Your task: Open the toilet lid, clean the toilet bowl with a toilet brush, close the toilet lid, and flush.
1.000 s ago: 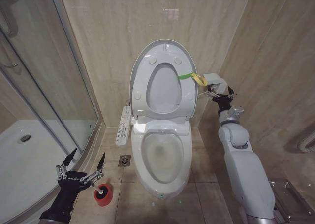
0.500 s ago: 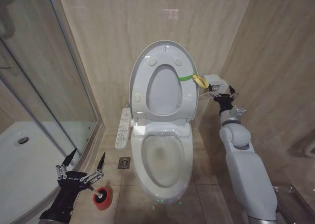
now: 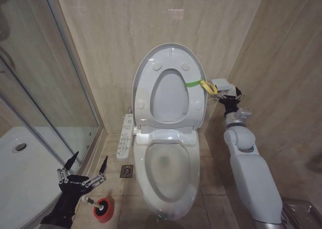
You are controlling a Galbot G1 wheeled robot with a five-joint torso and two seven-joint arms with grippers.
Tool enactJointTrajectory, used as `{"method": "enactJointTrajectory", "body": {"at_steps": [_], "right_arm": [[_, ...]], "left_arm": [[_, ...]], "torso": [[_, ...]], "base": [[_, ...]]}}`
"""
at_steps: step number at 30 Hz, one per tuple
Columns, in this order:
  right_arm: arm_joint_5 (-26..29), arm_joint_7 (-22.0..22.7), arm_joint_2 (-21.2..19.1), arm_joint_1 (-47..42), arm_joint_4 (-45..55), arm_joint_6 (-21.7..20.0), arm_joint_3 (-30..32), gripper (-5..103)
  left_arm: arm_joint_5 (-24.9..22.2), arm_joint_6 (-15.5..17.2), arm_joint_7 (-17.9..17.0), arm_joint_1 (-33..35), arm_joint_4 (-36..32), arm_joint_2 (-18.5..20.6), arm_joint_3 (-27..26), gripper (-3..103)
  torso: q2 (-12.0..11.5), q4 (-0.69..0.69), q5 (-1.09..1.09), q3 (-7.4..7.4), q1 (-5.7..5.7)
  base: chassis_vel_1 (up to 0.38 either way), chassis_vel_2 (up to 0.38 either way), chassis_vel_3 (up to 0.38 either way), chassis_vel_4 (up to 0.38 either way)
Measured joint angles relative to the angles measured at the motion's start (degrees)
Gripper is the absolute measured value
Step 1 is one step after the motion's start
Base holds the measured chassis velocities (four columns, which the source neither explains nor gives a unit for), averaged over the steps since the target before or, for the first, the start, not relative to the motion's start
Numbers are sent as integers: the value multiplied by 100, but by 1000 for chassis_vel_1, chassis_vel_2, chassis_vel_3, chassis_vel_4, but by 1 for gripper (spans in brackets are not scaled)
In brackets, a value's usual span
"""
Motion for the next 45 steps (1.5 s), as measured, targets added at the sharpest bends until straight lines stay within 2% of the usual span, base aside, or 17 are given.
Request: {"method": "enactJointTrajectory", "body": {"at_steps": [4,11,20,28,45], "right_arm": [[-41,111,130,115,-136,179,-53,100],[-115,5,108,165,-147,179,-59,100],[11,-63,-211,176,29,-77,-59,100],[98,-75,-350,355,-83,-113,-140,100],[94,5,-215,435,-157,-124,-298,100]], "left_arm": [[0,0,0,0,0,0,0,100],[0,0,0,0,0,0,0,100],[0,0,0,0,0,0,0,100],[0,0,0,0,0,0,0,100],[0,0,0,0,0,0,0,100]], "torso": [[0,2,0,0,0],[0,1,0,1,0],[0,0,0,0,0],[0,1,1,0,0],[0,0,0,1,2]], "base": [[0,0,0,0],[0,0,0,0],[0,0,0,0],[0,0,0,0],[-39,37,36,-41]]}}
